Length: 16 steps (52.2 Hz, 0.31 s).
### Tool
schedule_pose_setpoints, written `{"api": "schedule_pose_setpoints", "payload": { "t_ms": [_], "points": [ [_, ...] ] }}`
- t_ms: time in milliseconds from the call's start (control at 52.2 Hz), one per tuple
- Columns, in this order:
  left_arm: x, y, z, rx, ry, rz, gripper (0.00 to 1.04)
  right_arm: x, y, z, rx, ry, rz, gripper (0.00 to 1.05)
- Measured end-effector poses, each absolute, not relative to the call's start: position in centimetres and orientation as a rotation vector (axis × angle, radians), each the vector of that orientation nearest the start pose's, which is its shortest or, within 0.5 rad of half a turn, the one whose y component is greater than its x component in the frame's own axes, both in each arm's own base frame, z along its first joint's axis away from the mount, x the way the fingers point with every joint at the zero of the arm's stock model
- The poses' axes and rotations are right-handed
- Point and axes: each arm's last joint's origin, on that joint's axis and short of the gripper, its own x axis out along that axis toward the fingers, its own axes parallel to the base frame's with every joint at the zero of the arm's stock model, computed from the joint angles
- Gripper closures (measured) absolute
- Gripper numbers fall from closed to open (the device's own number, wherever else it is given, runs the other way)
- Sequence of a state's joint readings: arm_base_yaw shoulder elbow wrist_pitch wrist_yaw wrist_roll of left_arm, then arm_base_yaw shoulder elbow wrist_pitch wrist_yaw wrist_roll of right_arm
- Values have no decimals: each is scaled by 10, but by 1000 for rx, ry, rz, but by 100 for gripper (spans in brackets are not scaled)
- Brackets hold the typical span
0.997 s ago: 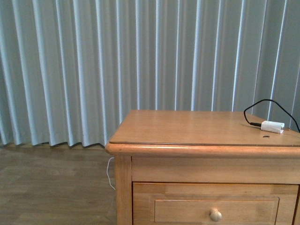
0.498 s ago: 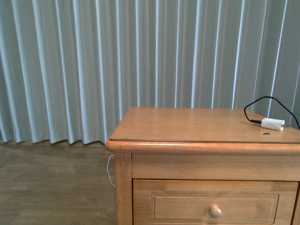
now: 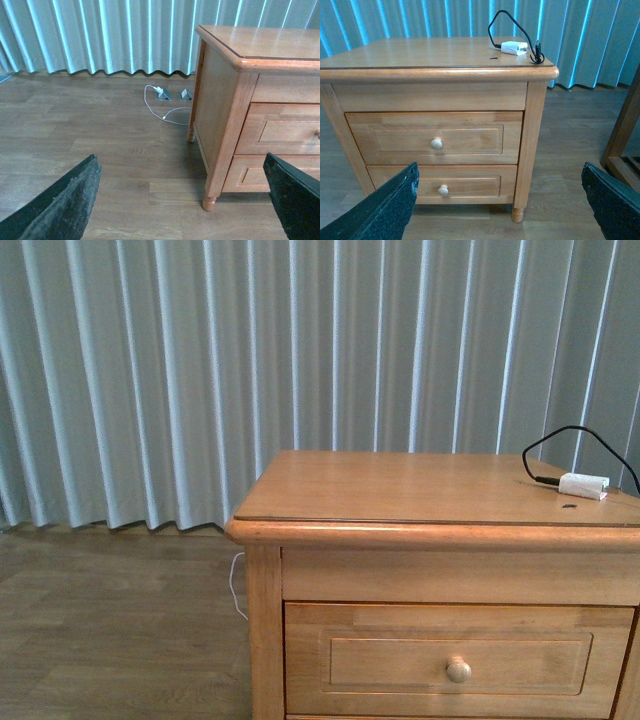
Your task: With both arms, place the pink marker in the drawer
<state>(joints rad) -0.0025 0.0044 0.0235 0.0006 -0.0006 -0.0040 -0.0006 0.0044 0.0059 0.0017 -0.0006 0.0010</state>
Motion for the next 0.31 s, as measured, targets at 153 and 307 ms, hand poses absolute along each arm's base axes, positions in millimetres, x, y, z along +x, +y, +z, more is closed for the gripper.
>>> {"api": "schedule_pose_setpoints", "payload": {
  "t_ms": [153, 307],
  "points": [
    [96, 0, 171, -4, -20, -2, 6, 98, 0, 165, 1, -3, 0, 9],
    [96, 0, 171, -4, -20, -2, 6, 98, 0, 165, 1, -3, 0, 9]
  ]
}}
